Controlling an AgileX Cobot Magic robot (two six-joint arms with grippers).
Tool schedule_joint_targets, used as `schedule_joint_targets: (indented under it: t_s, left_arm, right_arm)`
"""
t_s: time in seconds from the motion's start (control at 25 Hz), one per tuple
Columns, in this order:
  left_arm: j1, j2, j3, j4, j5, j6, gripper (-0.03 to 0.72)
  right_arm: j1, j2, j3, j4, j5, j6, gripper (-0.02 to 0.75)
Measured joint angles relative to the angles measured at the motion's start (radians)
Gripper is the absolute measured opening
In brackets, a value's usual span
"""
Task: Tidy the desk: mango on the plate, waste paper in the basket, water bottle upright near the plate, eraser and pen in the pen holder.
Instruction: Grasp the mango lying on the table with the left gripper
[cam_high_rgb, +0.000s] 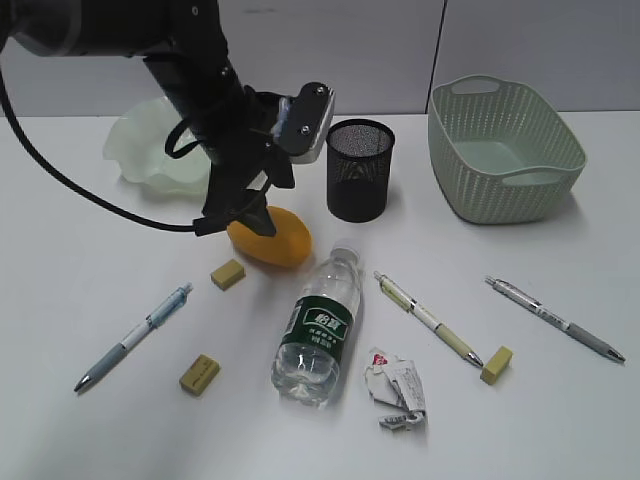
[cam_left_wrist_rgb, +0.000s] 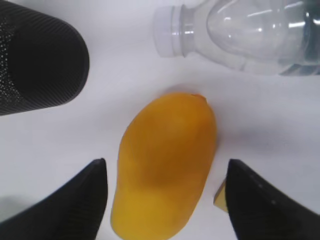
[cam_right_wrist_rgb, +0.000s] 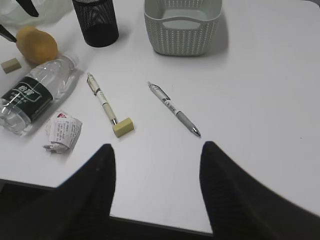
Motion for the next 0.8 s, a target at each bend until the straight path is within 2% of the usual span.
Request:
schedule_joint_targets:
  t_s: [0.2, 0.44, 0.8]
  left_arm:
    - [0.000, 0.000, 0.000, -0.025, 0.005, 0.000, 0.529]
    - [0.000, 0.000, 0.000, 0.038, 0.053, 0.000, 0.510]
    - [0.001, -0.001, 0.000, 0.025, 0.063, 0.002, 0.468]
  right_arm:
    - [0.000, 0.000, 0.000, 0.000, 0.001, 0.000, 0.435]
    - [0.000, 0.000, 0.000, 0.000, 0.001, 0.000, 0.435]
    - [0.000, 0.000, 0.000, 0.000, 0.001, 0.000, 0.435]
